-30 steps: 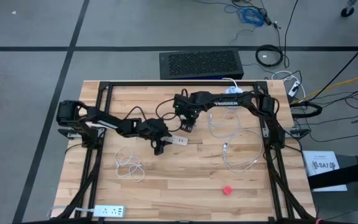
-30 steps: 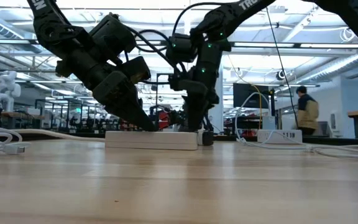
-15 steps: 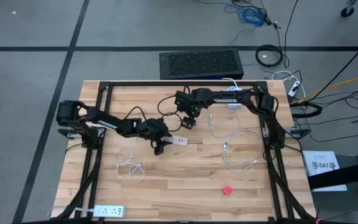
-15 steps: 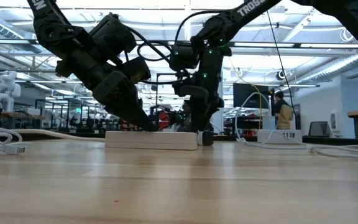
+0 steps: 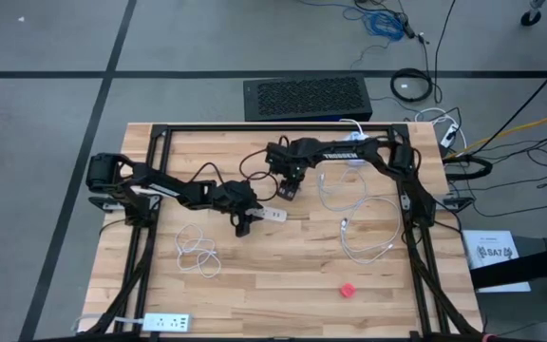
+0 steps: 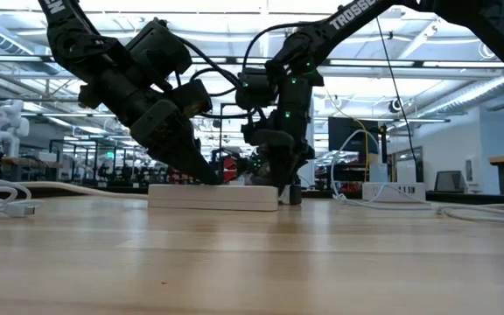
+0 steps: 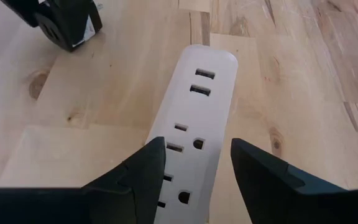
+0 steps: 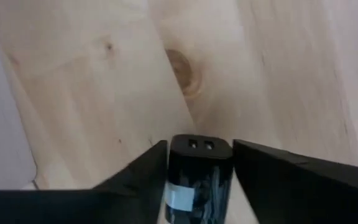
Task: Insert USB
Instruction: Insert the black charger adapter into the white outlet extension
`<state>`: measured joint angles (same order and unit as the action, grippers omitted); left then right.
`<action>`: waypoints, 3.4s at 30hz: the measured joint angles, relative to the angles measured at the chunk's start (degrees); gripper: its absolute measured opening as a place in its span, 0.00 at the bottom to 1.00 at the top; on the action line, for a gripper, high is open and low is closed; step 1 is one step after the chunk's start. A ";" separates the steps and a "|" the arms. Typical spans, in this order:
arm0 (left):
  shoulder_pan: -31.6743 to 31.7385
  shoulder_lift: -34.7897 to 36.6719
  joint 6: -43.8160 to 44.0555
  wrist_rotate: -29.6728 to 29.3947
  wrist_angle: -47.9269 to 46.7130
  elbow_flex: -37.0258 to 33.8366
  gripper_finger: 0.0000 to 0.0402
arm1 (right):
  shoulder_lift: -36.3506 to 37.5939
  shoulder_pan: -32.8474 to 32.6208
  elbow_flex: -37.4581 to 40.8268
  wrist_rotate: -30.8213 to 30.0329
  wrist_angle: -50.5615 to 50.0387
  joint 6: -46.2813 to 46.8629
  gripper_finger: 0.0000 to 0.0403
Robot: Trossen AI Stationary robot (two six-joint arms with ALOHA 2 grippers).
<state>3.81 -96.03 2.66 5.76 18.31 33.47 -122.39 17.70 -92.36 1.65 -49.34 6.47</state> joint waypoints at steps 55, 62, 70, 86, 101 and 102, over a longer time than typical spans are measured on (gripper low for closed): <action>-0.04 -0.11 0.04 -0.09 1.27 -0.15 0.48 | 7.34 -20.22 41.18 -18.22 97.12 6.02 0.26; -0.04 -0.11 0.02 -0.28 1.31 -0.13 0.48 | 7.19 -20.18 41.20 -19.23 97.48 4.47 0.26; -0.04 -0.11 0.00 -0.25 1.29 -0.13 0.48 | 7.45 -21.16 41.00 -20.20 92.58 4.86 0.26; -0.09 0.58 -0.50 -1.73 1.02 -0.13 0.48 | 7.60 -21.18 40.92 -19.63 82.43 9.47 0.26; -0.02 10.19 -3.19 -7.45 -9.39 -0.35 0.48 | 7.65 -21.14 40.96 -18.12 81.82 10.43 0.01; 0.00 10.47 -3.16 -7.58 -10.39 -0.33 0.48 | 7.65 -21.14 40.96 -18.08 81.78 10.43 0.01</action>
<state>3.81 -85.56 -0.51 -1.82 7.91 33.15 -114.74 -3.44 -51.40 -16.43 32.44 16.91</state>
